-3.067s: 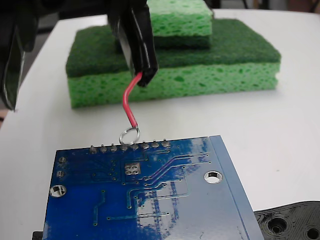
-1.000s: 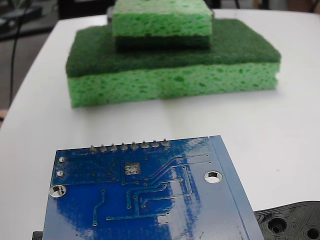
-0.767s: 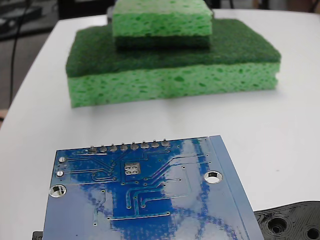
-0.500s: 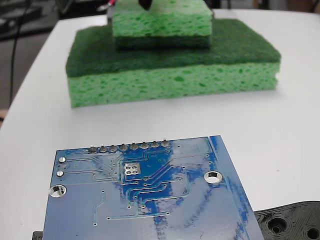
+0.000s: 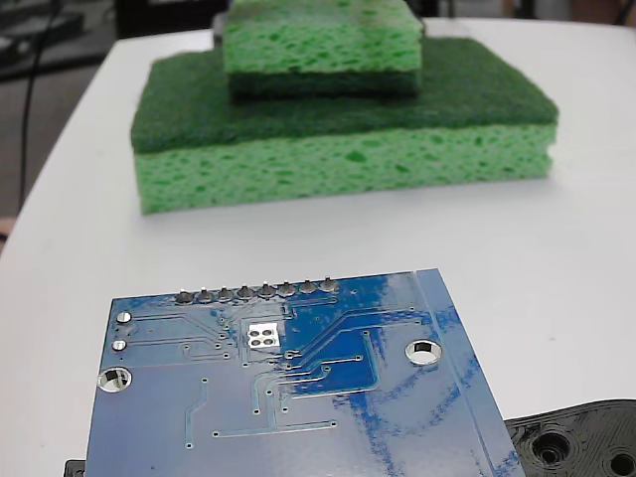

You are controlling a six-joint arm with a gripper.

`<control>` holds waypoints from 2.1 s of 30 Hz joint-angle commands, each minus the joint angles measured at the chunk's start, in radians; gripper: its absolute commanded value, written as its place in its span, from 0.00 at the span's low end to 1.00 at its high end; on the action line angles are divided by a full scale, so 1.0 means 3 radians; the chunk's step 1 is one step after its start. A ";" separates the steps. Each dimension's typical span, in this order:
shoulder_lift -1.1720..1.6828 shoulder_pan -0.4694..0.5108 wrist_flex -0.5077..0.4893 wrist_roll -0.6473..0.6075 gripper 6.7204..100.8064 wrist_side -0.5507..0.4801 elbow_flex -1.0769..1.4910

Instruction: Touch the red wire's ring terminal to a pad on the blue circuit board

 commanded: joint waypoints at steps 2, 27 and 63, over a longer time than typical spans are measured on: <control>0.0010 -0.0026 -0.0015 -0.0056 0.99 -0.0077 -0.0020; 0.0010 -0.0056 -0.0041 -0.0220 0.99 -0.0230 0.0164; 0.0010 -0.0056 -0.0041 -0.0220 0.99 -0.0230 0.0164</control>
